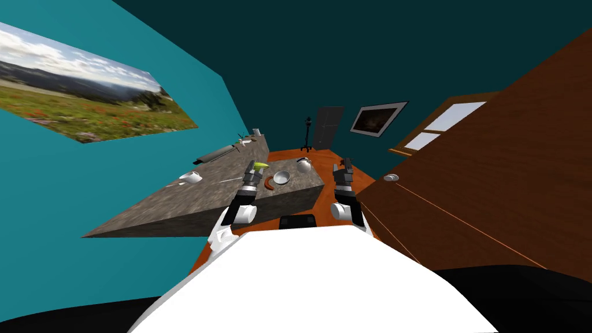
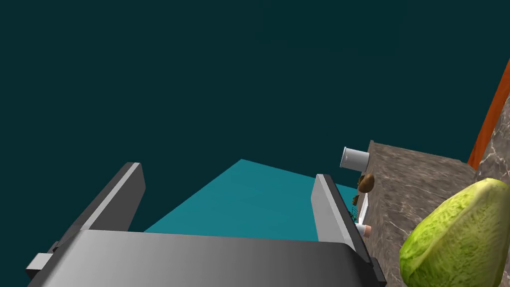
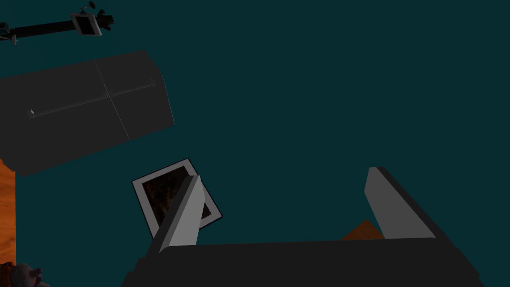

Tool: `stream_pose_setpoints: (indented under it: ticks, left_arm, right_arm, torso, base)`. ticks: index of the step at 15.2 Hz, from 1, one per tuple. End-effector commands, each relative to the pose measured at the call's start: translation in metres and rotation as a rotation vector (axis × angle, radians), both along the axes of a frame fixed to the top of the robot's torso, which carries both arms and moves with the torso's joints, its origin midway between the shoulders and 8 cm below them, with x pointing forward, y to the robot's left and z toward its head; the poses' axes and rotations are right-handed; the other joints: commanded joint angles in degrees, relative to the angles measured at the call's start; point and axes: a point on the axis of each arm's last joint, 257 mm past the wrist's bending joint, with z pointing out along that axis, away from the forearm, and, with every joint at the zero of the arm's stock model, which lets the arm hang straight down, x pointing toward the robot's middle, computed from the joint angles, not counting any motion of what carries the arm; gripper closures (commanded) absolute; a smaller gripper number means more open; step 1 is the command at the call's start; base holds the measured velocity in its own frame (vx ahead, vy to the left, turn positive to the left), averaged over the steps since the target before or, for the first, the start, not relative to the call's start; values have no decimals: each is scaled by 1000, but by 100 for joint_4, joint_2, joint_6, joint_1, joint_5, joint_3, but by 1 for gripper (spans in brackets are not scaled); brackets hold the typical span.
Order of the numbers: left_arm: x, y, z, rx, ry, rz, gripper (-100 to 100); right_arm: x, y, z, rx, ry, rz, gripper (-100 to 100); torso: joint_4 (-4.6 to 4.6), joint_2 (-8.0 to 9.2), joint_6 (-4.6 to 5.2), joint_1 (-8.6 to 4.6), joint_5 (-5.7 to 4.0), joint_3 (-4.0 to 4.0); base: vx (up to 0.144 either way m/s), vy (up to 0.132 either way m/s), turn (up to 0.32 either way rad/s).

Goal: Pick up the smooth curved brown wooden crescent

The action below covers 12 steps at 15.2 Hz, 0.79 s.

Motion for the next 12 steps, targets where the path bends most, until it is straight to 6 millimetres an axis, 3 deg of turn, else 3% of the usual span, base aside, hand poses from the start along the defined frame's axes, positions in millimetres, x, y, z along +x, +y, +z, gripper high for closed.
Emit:
stream_pose_setpoints:
  ticks: [1, 12]
  left_arm:
    - [6, 5, -14, 8, 55, -2, -100]
    - [34, 20, -78, 54, 314, -16, -100]
  right_arm:
    - [0, 0, 0, 0, 0, 0, 0]
    - [0, 0, 0, 0, 0, 0, 0]
  torso:
    - [0, 0, 0, 0, 0, 0]
    - [1, 4, 0, 4, 1, 2]
  base:
    - [-26, 48, -136]
    - [-30, 47, -119]
